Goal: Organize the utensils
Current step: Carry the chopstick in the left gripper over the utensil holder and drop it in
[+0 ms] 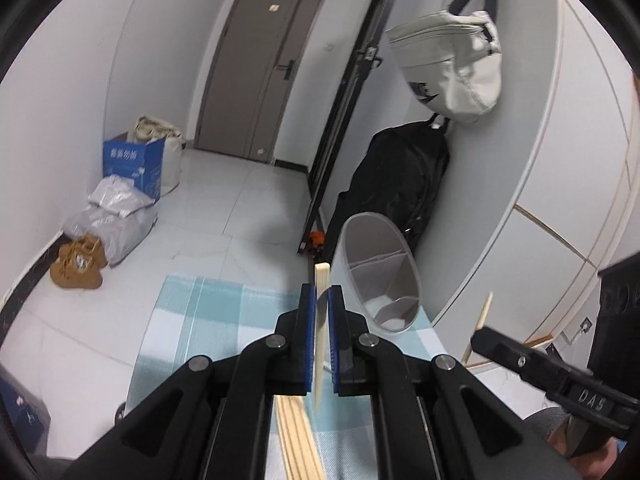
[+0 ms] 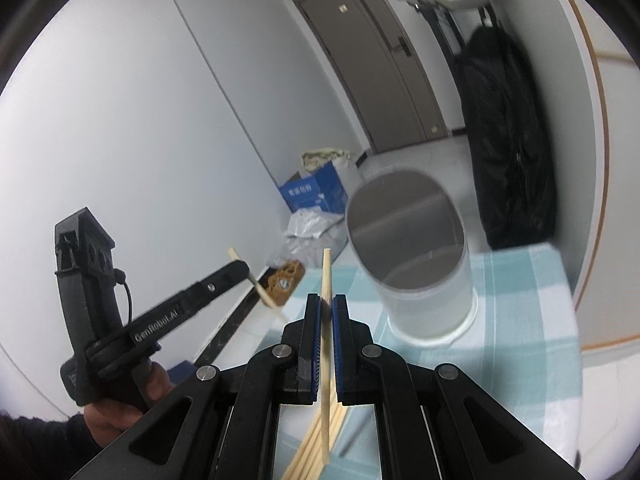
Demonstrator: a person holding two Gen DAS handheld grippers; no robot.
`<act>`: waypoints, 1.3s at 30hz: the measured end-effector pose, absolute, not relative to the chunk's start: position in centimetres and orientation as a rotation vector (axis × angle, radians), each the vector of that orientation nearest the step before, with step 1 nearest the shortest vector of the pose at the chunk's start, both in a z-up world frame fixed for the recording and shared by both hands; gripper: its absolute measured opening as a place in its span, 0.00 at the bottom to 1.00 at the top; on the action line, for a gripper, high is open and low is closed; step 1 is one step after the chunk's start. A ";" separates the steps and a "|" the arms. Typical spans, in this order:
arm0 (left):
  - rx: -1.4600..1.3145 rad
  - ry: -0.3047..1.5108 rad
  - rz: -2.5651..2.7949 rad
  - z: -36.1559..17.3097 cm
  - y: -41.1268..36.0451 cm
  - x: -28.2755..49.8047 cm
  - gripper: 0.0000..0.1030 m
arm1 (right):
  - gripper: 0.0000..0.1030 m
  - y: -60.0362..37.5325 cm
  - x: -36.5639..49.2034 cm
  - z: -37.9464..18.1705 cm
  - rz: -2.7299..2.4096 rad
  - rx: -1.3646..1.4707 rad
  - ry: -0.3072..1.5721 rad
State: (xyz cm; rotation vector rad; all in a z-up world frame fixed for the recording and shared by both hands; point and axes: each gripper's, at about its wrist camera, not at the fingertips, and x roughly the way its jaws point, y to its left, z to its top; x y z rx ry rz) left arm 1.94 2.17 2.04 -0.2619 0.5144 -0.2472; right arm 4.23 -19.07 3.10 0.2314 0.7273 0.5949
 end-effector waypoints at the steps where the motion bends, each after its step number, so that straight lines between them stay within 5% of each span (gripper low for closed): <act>1: -0.250 0.512 -0.257 2.4 1.9 2.1 0.02 | 0.05 -19.0 4.4 3.6 0.596 0.222 0.716; 25: -0.065 0.439 -0.357 11.9 -1.3 4.7 0.02 | 0.05 -18.9 13.5 14.9 0.607 0.125 0.536; 39: -0.036 0.433 -0.356 12.2 -1.8 10.4 0.02 | 0.04 -17.7 21.0 13.6 0.562 0.108 0.494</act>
